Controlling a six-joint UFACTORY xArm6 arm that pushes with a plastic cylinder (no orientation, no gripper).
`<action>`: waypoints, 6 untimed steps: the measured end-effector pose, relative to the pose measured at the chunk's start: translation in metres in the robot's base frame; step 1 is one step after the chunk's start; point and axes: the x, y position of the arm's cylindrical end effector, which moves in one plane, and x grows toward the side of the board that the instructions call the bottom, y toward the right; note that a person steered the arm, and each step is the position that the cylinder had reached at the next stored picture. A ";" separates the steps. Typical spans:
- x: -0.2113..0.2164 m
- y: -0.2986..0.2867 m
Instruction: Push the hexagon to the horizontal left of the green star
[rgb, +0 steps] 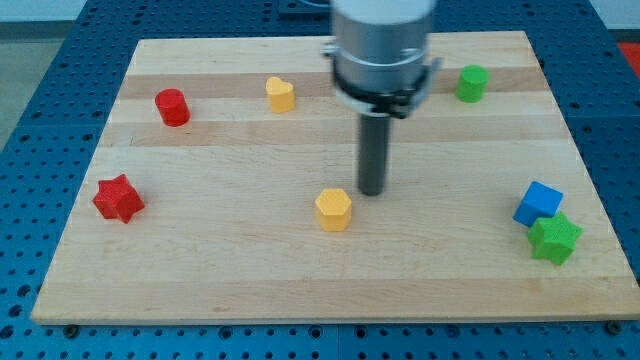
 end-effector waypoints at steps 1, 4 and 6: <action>0.000 -0.018; 0.013 -0.112; 0.041 0.046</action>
